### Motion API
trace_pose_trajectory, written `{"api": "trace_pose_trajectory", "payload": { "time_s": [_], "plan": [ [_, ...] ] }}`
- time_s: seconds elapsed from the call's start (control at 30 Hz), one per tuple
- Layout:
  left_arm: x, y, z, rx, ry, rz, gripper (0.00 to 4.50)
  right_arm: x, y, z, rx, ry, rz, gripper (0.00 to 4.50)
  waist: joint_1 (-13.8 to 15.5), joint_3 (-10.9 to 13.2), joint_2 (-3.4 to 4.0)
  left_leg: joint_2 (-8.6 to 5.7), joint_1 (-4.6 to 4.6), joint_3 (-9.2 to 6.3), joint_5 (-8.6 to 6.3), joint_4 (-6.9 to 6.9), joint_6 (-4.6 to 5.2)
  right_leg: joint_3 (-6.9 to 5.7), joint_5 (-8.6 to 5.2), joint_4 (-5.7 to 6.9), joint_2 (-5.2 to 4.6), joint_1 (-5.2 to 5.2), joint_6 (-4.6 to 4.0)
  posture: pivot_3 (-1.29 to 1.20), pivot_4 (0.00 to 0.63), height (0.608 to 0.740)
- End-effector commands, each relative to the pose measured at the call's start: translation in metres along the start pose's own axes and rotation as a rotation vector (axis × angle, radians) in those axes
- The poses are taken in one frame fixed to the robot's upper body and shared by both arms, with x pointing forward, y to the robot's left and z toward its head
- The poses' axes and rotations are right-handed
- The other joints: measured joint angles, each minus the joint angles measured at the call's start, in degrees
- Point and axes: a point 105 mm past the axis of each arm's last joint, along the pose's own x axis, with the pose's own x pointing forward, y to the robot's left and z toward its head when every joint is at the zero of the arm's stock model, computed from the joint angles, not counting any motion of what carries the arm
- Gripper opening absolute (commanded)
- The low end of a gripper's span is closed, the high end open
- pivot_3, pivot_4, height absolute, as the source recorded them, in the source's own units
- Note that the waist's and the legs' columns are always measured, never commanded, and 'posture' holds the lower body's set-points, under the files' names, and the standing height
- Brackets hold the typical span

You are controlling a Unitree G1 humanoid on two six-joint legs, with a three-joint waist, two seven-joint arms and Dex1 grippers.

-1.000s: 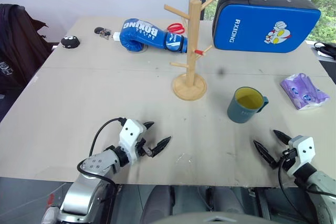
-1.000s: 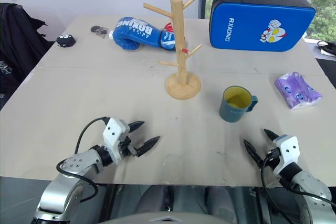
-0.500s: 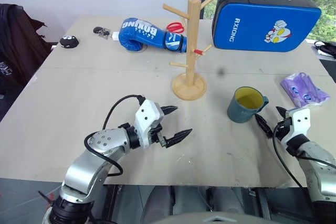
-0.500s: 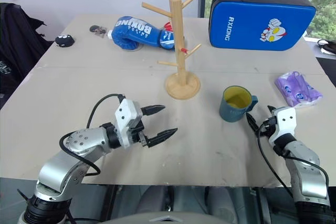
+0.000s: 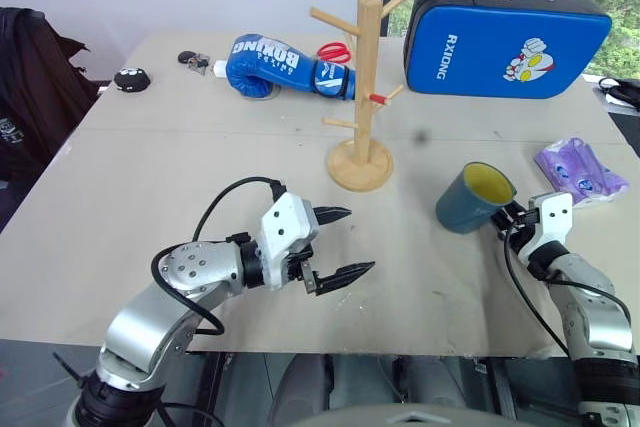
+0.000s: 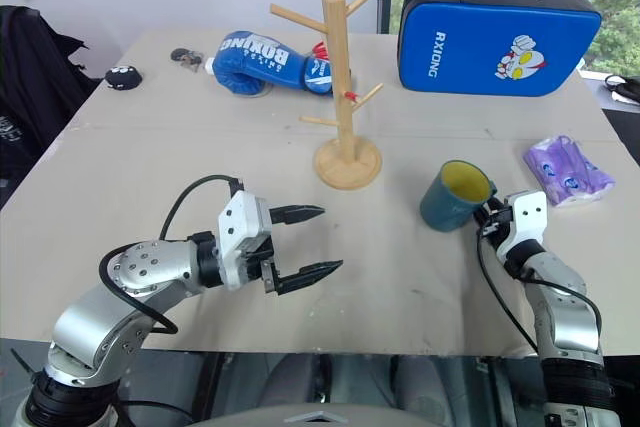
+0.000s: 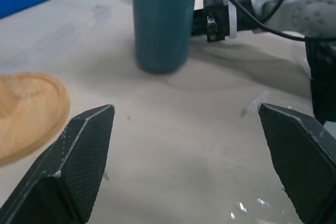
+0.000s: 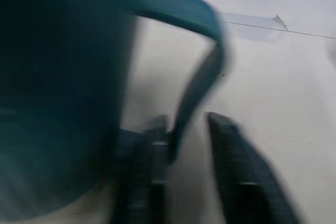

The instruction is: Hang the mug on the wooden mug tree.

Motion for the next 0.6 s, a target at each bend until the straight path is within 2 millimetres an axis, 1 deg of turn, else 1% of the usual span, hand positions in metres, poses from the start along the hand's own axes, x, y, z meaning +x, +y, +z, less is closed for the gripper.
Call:
{"api": "trace_pose_trajectory", "payload": {
  "time_s": [0.03,0.27,0.37,0.47,0.5,0.57,0.6],
  "plan": [
    [-0.006,-0.003,0.014,0.044,-0.031,0.001,4.50,0.002,-0.001,0.012,-0.022,-0.043,0.008,0.08,-0.1,0.0,-0.01,0.00,0.02,0.01,0.00,0.00,0.00,0.01,0.00,-0.01,0.00,0.01,0.00,0.00,0.150,0.737],
    [-0.014,0.008,0.020,0.071,-0.039,0.050,4.50,0.002,-0.003,0.024,-0.041,-0.072,0.029,0.08,-0.1,0.0,0.02,0.00,0.00,0.01,0.00,0.00,0.00,0.01,0.00,-0.01,0.00,0.00,0.00,0.00,0.150,0.737],
    [-0.015,0.010,0.023,0.070,-0.048,0.059,4.50,0.002,-0.002,0.029,-0.059,-0.077,0.055,0.08,0.0,0.0,0.02,0.00,0.00,0.01,0.00,0.01,0.00,0.01,0.00,-0.01,0.00,0.00,0.00,0.00,0.150,0.737],
    [-0.018,0.014,0.027,0.084,-0.045,0.074,4.50,0.005,0.003,0.047,-0.108,-0.112,0.131,0.08,-0.1,0.1,0.03,0.00,0.00,0.02,0.00,0.01,0.00,0.01,0.00,-0.01,0.00,0.00,0.00,0.00,0.150,0.737],
    [-0.021,0.018,0.029,0.095,-0.044,0.090,4.50,0.007,0.006,0.055,-0.126,-0.126,0.161,0.08,-0.1,0.1,0.05,0.00,0.00,0.02,0.00,0.01,0.00,0.01,0.00,-0.01,0.00,0.00,0.00,0.00,0.150,0.737],
    [-0.025,0.025,0.033,0.109,-0.045,0.121,4.50,0.010,0.011,0.065,-0.144,-0.136,0.208,0.08,-0.2,0.1,0.09,0.00,0.01,0.04,0.00,0.01,0.00,0.04,0.00,0.00,0.00,-0.01,0.01,0.00,0.150,0.737],
    [-0.030,0.030,0.039,0.110,-0.058,0.138,4.50,0.013,0.018,0.075,-0.157,-0.145,0.261,0.08,-0.2,0.1,0.09,0.01,0.02,0.02,0.00,0.01,0.00,0.03,0.00,0.00,0.03,-0.01,0.01,0.00,0.150,0.737]
  ]
}}
